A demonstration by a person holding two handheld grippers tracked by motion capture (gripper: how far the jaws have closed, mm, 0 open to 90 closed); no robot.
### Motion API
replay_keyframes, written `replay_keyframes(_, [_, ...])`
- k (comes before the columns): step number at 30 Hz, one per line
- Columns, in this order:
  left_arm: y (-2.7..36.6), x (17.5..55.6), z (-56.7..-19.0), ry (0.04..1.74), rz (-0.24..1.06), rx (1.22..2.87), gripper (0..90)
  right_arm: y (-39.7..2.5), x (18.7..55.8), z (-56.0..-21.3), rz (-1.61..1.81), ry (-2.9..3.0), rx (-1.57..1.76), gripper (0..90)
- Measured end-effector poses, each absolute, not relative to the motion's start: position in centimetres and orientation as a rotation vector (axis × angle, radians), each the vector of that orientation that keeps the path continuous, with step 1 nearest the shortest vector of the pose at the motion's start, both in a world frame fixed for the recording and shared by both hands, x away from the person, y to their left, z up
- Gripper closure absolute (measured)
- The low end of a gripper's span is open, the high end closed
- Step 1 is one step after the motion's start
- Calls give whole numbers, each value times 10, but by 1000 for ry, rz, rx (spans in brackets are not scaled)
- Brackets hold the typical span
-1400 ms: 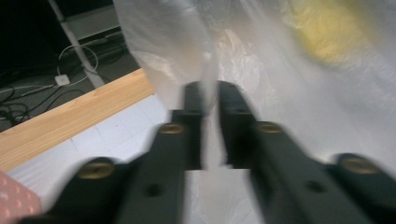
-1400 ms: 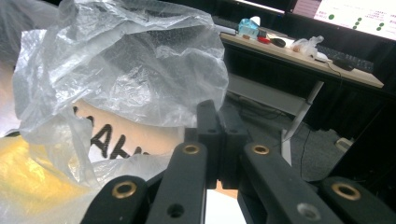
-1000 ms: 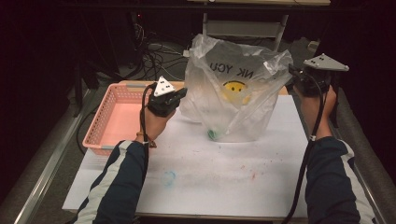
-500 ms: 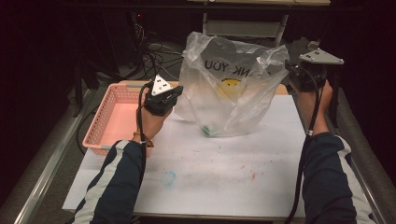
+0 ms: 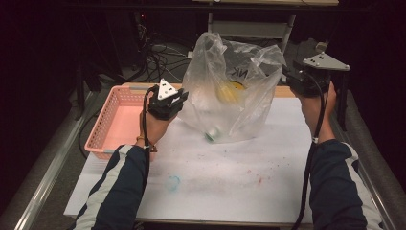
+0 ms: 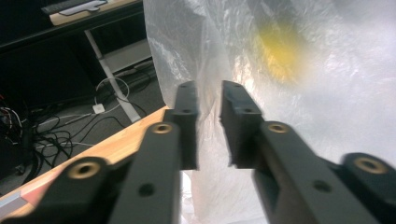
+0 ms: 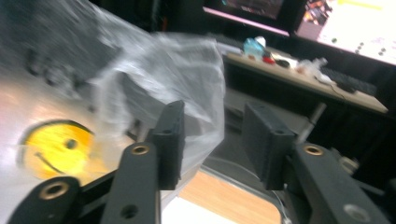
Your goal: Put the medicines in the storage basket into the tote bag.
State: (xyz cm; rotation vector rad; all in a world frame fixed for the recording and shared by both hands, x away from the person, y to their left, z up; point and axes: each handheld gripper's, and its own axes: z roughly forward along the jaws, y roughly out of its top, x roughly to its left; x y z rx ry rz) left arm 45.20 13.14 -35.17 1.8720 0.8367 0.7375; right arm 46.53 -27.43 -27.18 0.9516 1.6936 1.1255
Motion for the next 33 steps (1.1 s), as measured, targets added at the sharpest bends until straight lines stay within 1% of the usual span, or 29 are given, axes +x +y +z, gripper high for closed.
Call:
replay_keyframes(3, [132, 450, -351, 825, 744, 1884, 681, -273, 458, -268, 1164, 1701, 916, 524])
replay_keyframes(4, [133, 450, -350, 819, 743, 1891, 642, -272, 456, -268, 1162, 1701, 910, 517])
replay_keyframes(7, [134, 446, -352, 798, 752, 1901, 599, -269, 449, -268, 1182, 1712, 887, 506])
replay_keyframes(8, [135, 445, -352, 791, 752, 1904, 569, -268, 447, -269, 1183, 1714, 880, 505])
replay_keyframes(10, [136, 442, -354, 767, 751, 1916, 537, -267, 445, -271, 1189, 1723, 867, 501])
replay_keyframes(13, [137, 434, -357, 743, 798, 1928, 445, -266, 441, -278, 1199, 1741, 860, 493])
replay_keyframes(15, [139, 428, -359, 723, 807, 1939, 400, -265, 438, -284, 1207, 1752, 857, 483])
replay_keyframes(16, [140, 425, -360, 716, 822, 1936, 359, -265, 436, -286, 1212, 1757, 852, 481])
replay_keyframes(17, [141, 421, -361, 703, 836, 1933, 323, -265, 434, -289, 1220, 1765, 848, 471])
replay_keyframes(19, [143, 413, -361, 682, 852, 1925, 285, -263, 429, -295, 1221, 1782, 838, 451])
replay_keyframes(20, [144, 409, -362, 669, 855, 1920, 252, -260, 426, -299, 1223, 1793, 830, 434])
replay_keyframes(26, [150, 385, -367, 607, 841, 1912, 211, -246, 406, -316, 1236, 1836, 749, 354])
replay_keyframes(28, [153, 379, -370, 594, 829, 1919, 196, -240, 400, -321, 1235, 1858, 731, 305])
replay_keyframes(33, [161, 367, -377, 578, 838, 1931, 187, -233, 382, -336, 1269, 1894, 714, 266])
